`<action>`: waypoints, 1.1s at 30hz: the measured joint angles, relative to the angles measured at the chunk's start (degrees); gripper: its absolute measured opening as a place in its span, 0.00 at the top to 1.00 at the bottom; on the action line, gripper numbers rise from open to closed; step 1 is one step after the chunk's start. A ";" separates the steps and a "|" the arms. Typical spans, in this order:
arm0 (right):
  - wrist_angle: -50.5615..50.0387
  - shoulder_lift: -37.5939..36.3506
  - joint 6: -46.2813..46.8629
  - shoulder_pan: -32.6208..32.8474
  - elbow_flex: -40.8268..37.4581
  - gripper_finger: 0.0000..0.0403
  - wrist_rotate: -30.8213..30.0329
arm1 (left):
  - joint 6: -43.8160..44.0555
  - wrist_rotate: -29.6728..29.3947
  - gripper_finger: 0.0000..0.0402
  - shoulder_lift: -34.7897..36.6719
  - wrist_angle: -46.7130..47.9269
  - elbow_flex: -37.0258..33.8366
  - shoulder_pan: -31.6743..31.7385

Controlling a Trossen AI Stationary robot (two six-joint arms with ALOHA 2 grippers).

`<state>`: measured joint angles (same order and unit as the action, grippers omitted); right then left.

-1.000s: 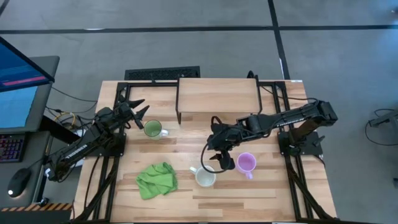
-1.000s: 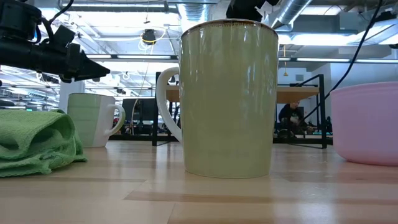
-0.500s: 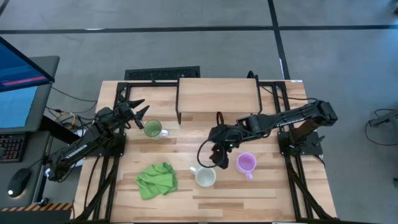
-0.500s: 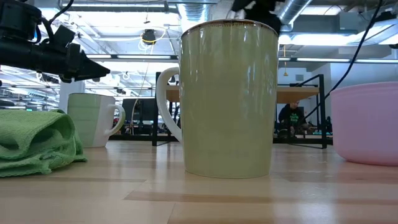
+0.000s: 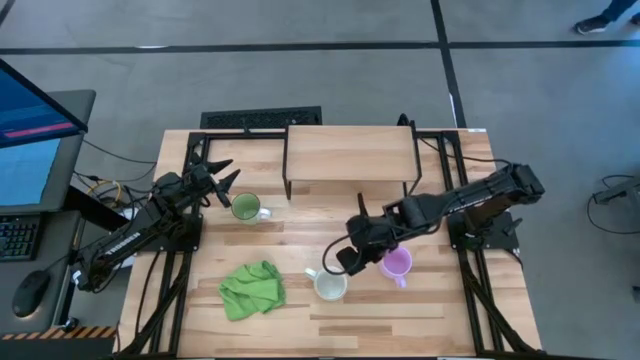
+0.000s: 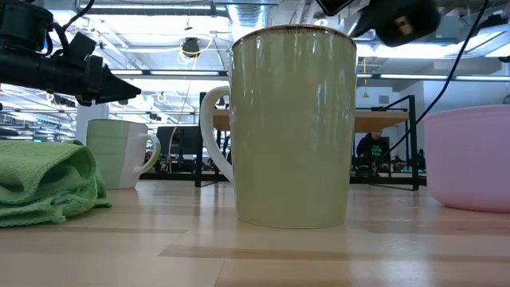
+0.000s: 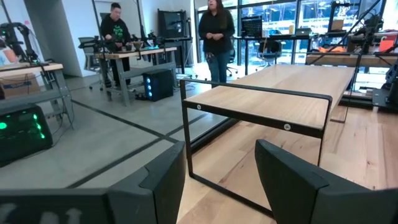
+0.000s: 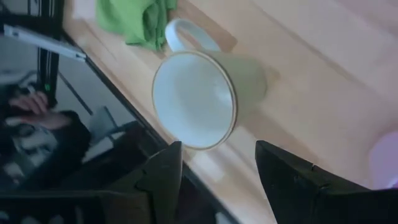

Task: Stack small to large cups/mugs on shelf
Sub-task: Put the yellow mug on the shelf

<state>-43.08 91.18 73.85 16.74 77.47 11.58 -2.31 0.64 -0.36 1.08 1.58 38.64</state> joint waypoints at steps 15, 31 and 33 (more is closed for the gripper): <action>0.23 0.00 16.69 5.50 0.00 0.44 -7.89 | -0.02 0.00 0.54 0.00 0.01 0.00 0.00; 5.32 5.37 18.57 6.47 0.14 0.44 -8.74 | -0.02 0.00 0.54 -0.02 0.24 0.02 -0.01; 6.38 6.86 18.29 6.46 0.02 0.44 -8.58 | -0.01 -0.01 0.54 -0.02 0.25 0.02 0.01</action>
<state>-36.69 98.03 92.14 23.20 77.49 3.00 -2.32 0.64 -0.38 1.33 1.61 38.65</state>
